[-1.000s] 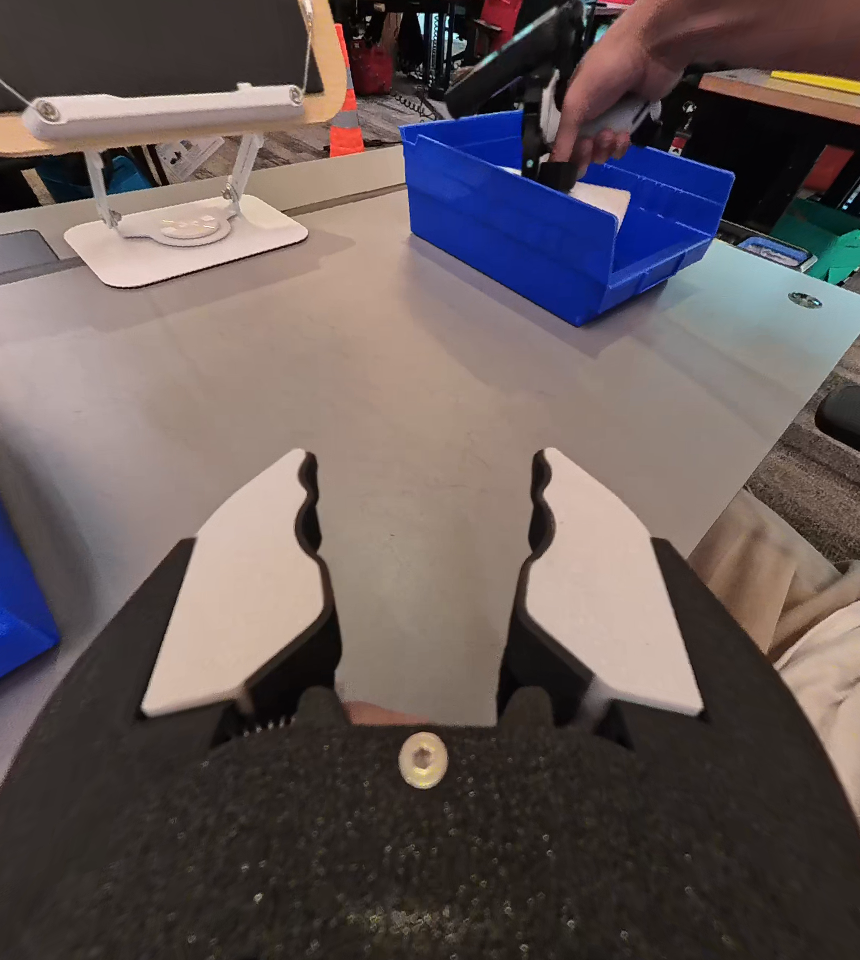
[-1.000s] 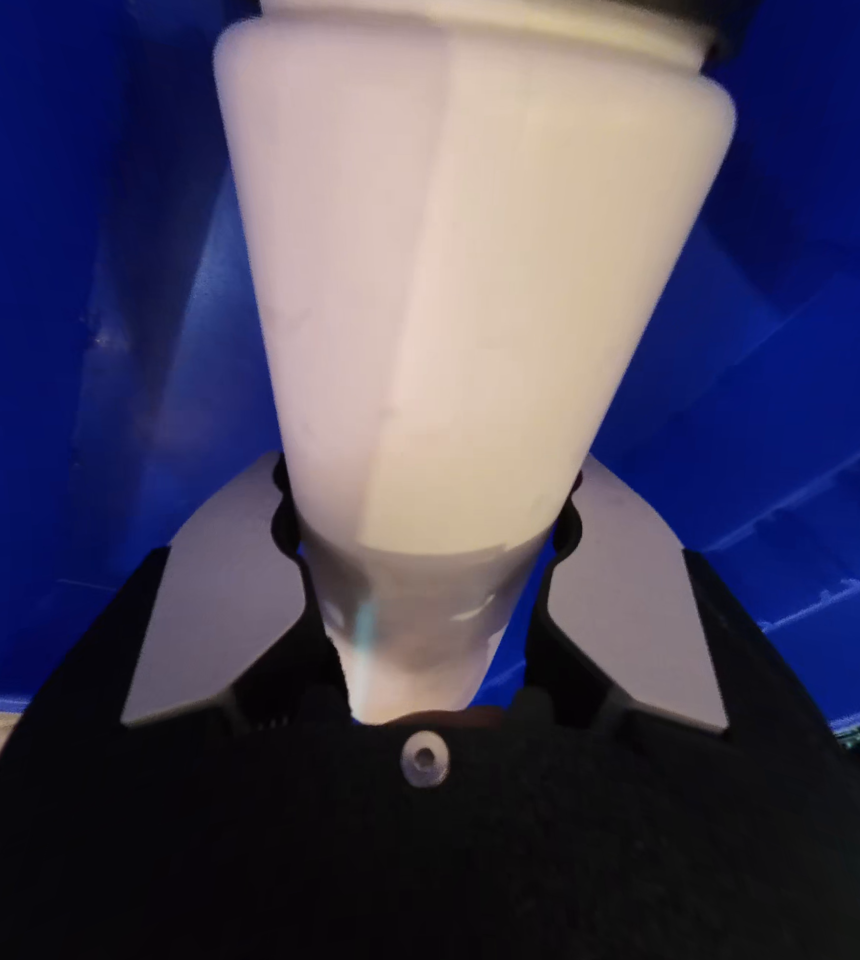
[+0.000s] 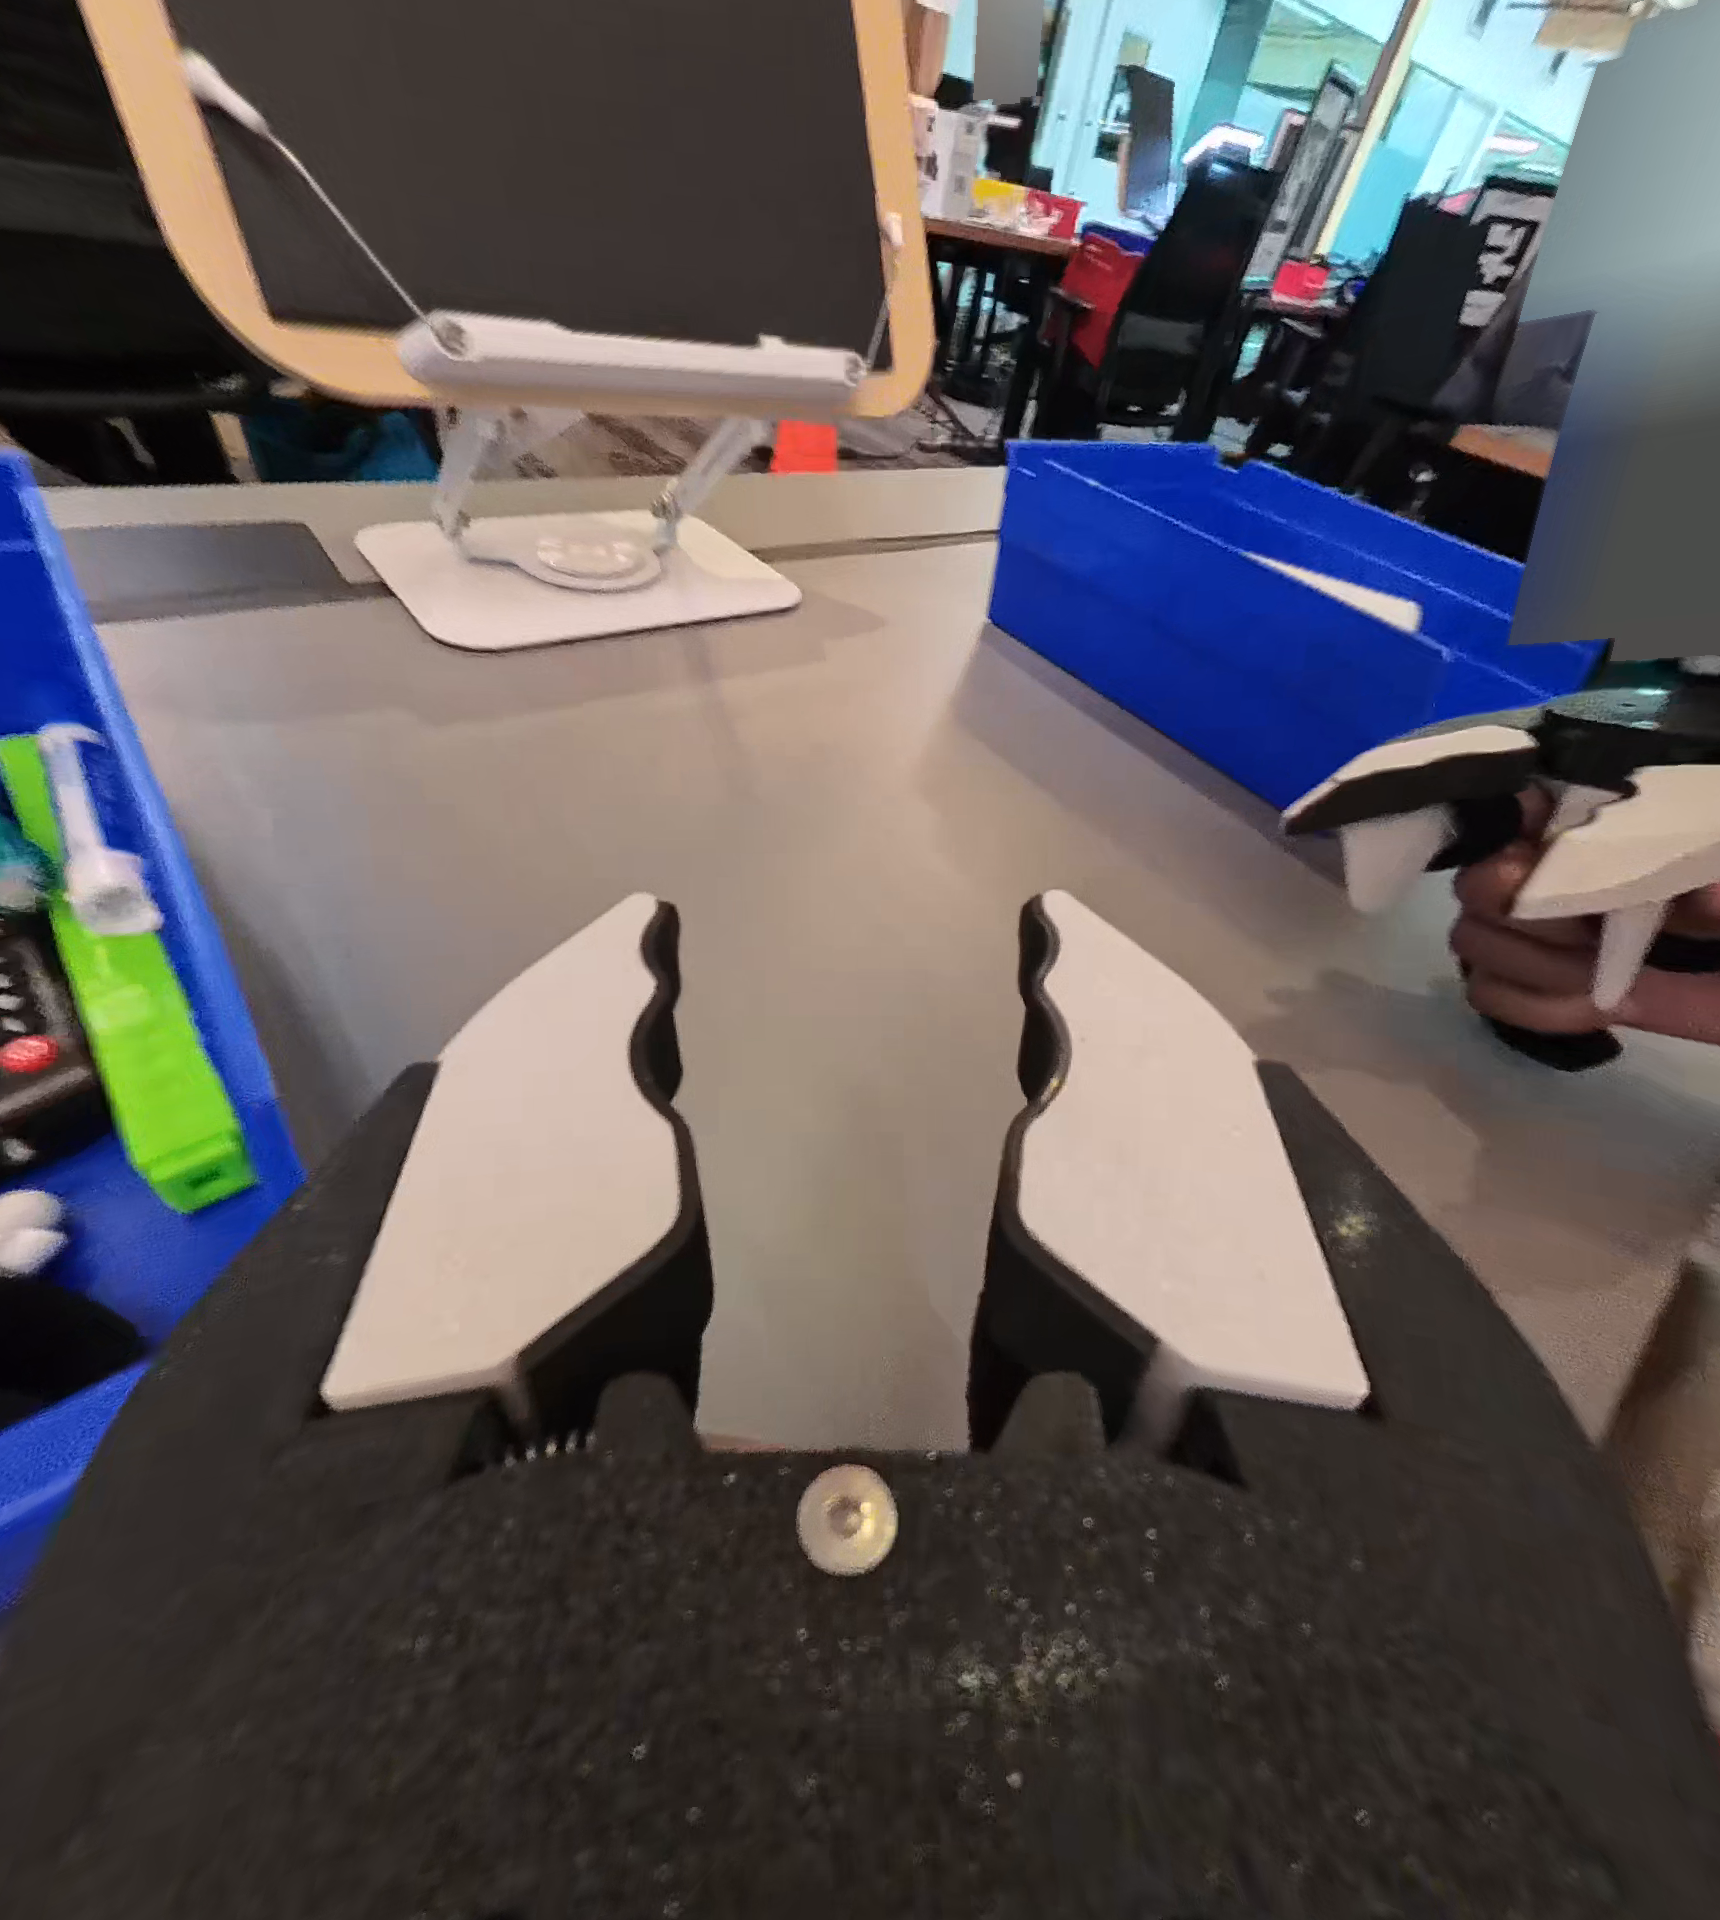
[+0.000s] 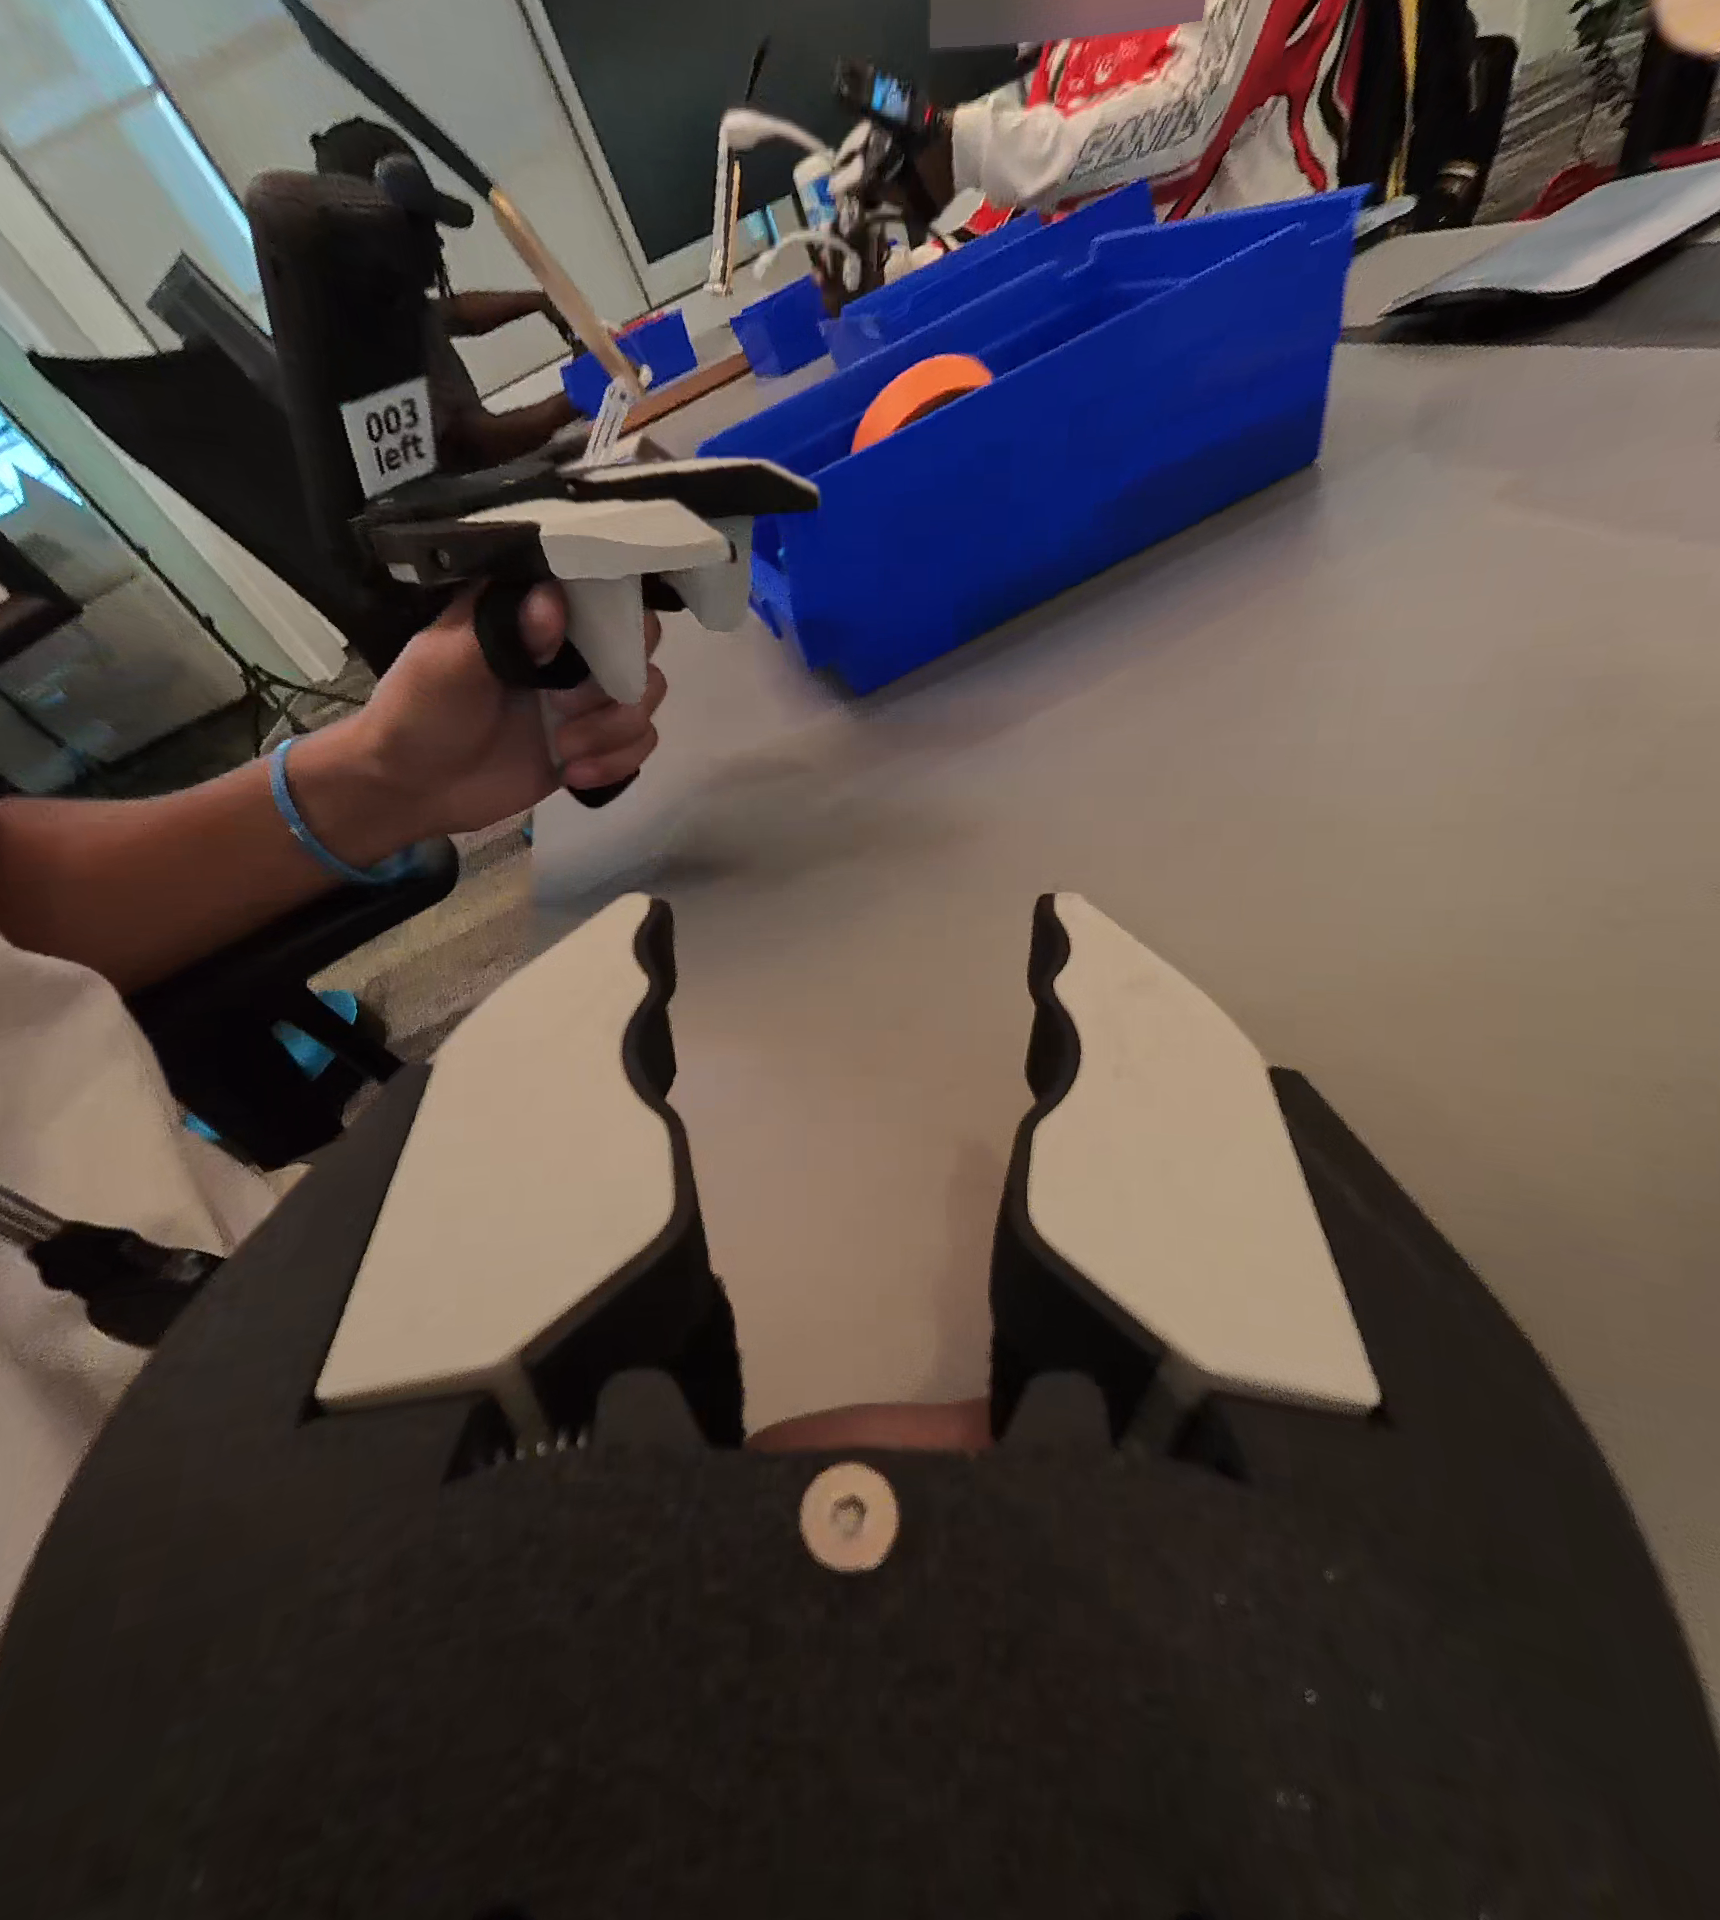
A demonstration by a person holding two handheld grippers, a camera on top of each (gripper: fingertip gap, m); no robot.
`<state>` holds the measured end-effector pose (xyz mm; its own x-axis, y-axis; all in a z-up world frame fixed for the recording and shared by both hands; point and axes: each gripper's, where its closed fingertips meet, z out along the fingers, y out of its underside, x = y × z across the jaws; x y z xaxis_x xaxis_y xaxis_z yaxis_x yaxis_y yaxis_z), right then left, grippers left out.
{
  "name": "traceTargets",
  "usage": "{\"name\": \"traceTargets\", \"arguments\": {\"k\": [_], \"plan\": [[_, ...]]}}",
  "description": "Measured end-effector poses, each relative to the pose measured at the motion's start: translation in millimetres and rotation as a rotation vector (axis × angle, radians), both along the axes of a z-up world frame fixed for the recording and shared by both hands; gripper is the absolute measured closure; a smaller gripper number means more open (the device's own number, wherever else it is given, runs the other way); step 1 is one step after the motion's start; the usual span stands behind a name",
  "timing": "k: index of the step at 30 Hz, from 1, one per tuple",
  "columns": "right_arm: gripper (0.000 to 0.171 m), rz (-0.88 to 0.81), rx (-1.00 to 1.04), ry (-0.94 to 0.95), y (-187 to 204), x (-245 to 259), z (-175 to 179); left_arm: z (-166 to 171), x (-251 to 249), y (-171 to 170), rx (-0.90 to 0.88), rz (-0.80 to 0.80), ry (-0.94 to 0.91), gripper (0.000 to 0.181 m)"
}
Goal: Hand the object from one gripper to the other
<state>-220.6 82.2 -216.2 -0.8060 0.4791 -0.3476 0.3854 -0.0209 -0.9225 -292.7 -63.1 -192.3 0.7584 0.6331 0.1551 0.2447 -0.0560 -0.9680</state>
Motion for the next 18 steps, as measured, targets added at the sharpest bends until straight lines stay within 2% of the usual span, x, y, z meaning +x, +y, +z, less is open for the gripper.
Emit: {"name": "traceTargets", "arguments": {"k": [4, 7, 10, 14, 18], "plan": [[0.105, -0.034, -0.006, -0.005, 13.7, -5.0, -1.0, 17.3, -44.0, -44.1, -0.138, 0.237, 0.050, 0.123], [0.105, -0.045, 0.051, 0.011, 19.4, -4.2, -7.7, 13.3, -89.8, -107.2, -0.347, 0.447, -0.092, 0.111], [0.105, -0.040, 0.063, 0.017, 18.9, -2.1, -8.9, 1.5, -131.3, -166.3, -0.594, 0.602, -0.173, 0.110], [0.105, -0.013, 0.025, -0.001, 13.1, 1.2, -5.7, -25.7, -168.0, -213.6, -0.931, 0.667, -0.195, 0.112], [0.106, -0.003, 0.013, -0.021, 10.9, 1.3, -6.8, -54.3, -179.8, -227.2, -1.046, 0.619, -0.248, 0.127]]}}
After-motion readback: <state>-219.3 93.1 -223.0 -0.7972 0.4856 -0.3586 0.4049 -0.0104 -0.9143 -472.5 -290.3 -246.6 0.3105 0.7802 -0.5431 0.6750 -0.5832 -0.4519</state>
